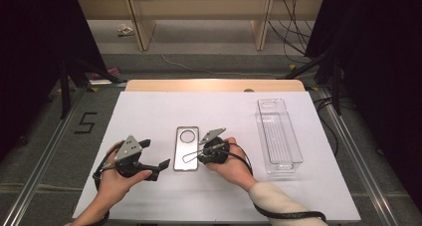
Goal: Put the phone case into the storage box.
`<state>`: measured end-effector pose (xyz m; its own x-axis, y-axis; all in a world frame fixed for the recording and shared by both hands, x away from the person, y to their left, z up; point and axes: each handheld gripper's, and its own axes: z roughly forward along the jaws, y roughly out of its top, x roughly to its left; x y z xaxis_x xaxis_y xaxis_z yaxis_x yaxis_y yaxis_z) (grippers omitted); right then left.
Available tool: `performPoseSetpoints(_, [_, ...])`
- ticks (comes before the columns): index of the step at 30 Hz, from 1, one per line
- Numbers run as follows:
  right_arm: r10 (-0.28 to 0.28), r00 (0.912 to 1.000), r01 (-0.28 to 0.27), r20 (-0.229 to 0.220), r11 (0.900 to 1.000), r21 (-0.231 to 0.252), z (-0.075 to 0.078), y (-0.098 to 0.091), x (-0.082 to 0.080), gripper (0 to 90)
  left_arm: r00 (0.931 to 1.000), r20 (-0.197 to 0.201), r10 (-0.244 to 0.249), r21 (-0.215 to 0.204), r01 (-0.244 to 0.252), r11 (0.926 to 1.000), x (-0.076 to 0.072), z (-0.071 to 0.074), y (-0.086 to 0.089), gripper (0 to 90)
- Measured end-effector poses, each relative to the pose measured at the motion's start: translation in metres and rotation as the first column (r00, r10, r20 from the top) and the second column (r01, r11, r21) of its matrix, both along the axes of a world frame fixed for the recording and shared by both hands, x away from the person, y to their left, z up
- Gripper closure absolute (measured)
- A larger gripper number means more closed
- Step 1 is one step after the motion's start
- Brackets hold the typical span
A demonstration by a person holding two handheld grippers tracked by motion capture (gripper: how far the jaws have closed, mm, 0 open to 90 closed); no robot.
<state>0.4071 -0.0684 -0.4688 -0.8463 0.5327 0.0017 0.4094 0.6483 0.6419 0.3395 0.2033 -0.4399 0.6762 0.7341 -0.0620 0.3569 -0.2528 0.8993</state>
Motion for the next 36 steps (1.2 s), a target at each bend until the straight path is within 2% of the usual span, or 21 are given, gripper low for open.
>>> performPoseSetpoints(5, [-0.053, 0.9978, 0.050, 0.040, 0.9961, 0.073, 0.010, -0.008, 0.000, 47.4, 1.0000, 0.000, -0.002, 0.002, 0.002, 1.0000, 0.000, 0.000, 0.000, 2.1])
performPoseSetpoints(14, [-0.067, 0.9922, 0.047, 0.105, 0.9822, 0.182, 0.029, -0.031, -0.004, 33.5, 1.0000, -0.001, -0.004, 0.006, 0.004, 1.0000, 0.000, 0.000, 0.000, 2.1])
performPoseSetpoints(21, [-0.079, 0.9878, 0.043, 0.134, 0.9661, 0.255, 0.037, -0.049, -0.011, 28.2, 1.0000, -0.001, -0.004, 0.005, 0.004, 1.0000, 0.000, 0.000, 0.000, 2.2])
performPoseSetpoints(27, [-0.096, 0.9863, 0.055, 0.134, 0.9587, 0.279, 0.038, -0.066, -0.018, 25.4, 1.0000, 0.000, -0.004, 0.005, 0.004, 1.0000, 0.000, 0.000, 0.000, 2.2])
performPoseSetpoints(30, [-0.106, 0.9852, 0.061, 0.135, 0.9526, 0.298, 0.039, -0.076, -0.020, 24.0, 1.0000, 0.001, -0.004, 0.004, 0.004, 1.0000, 0.000, 0.000, 0.000, 2.2])
performPoseSetpoints(33, [-0.124, 0.9817, 0.070, 0.145, 0.9421, 0.328, 0.041, -0.086, -0.024, 23.7, 1.0000, 0.001, -0.004, 0.005, 0.004, 1.0000, 0.000, 0.000, -0.001, 2.3])
performPoseSetpoints(36, [-0.134, 0.9797, 0.077, 0.149, 0.9378, 0.339, 0.043, -0.094, -0.028, 23.5, 1.0000, 0.000, -0.004, 0.006, 0.004, 1.0000, 0.000, 0.000, -0.001, 2.3])
